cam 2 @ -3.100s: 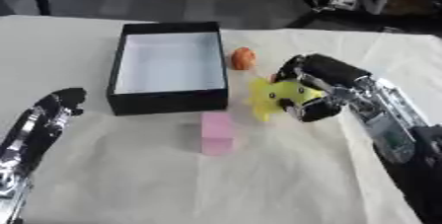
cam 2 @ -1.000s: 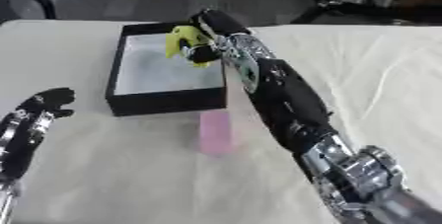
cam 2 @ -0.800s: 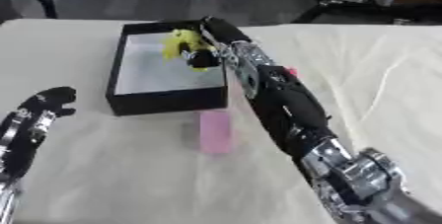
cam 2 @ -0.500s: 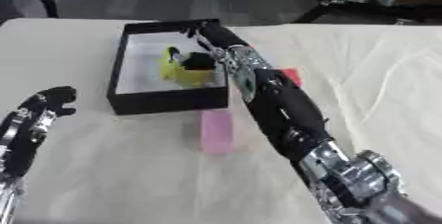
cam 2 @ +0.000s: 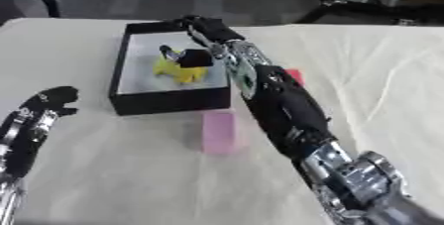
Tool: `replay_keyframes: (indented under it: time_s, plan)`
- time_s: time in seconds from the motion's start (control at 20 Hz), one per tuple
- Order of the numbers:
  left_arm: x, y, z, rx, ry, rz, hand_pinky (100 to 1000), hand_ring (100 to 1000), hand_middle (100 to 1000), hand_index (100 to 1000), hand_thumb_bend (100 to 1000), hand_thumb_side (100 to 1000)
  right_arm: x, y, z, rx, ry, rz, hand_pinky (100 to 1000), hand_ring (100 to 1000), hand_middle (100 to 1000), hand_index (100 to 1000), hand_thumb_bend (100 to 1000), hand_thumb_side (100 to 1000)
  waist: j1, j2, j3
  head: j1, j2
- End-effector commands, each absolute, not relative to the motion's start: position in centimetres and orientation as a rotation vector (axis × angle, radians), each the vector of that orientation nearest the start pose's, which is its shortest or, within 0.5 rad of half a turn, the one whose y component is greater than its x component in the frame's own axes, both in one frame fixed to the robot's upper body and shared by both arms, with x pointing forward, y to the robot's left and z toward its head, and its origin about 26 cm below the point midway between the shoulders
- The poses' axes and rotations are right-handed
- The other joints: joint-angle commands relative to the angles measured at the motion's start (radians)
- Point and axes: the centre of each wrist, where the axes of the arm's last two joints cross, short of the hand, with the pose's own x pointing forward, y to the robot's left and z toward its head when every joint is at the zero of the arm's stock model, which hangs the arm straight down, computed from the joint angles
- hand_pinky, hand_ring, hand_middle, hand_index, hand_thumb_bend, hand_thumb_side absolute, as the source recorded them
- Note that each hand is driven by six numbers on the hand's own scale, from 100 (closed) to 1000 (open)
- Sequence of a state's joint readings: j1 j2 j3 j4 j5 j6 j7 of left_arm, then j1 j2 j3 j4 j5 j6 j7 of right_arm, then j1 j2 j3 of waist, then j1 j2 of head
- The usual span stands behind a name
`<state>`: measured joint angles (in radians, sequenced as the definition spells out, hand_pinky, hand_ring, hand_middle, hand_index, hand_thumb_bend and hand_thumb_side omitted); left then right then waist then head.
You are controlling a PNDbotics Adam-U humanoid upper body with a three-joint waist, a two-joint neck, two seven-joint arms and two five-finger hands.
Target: Pick up objects on the table and place them in the box.
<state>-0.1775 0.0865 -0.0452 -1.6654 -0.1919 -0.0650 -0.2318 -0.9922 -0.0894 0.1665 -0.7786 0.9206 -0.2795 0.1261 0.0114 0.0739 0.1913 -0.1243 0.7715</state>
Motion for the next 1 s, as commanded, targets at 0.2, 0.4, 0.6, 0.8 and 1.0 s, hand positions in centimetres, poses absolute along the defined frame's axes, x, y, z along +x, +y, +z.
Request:
replay_keyframes:
  time_s: [0.2,0.4,0.6,0.8,1.0]
  plan:
    - [31.7,22.9,7.1,0.011,-1.869,-0.52,796,840,765,817,220,743,48.5,-15.0,17.3,-0.582,-1.828,1.383,837,769,814,925,224,791,0.006,-0.001,-0.009,0.008,-0.002]
    - [31.7,23.1,7.0,0.02,-1.864,-0.519,796,840,765,817,220,743,48.9,-17.4,19.0,-0.581,-1.809,1.315,833,760,799,920,213,781,0.003,-0.003,-0.018,0.015,-0.002]
    - [31.6,23.3,7.0,0.029,-1.86,-0.517,796,840,765,818,221,742,49.1,-20.0,19.9,-0.588,-1.789,1.245,830,749,772,909,200,780,0.0,-0.005,-0.026,0.021,-0.002]
    - [31.6,23.4,7.0,0.035,-1.861,-0.515,796,840,765,817,223,741,49.2,-22.9,19.3,-0.571,-1.729,1.173,820,732,744,895,180,795,-0.003,-0.006,-0.03,0.032,-0.002]
    - [31.6,23.5,7.0,0.041,-1.859,-0.514,796,840,765,817,222,742,49.2,-25.5,17.9,-0.555,-1.653,1.096,821,731,741,891,161,814,-0.005,-0.006,-0.035,0.042,-0.002]
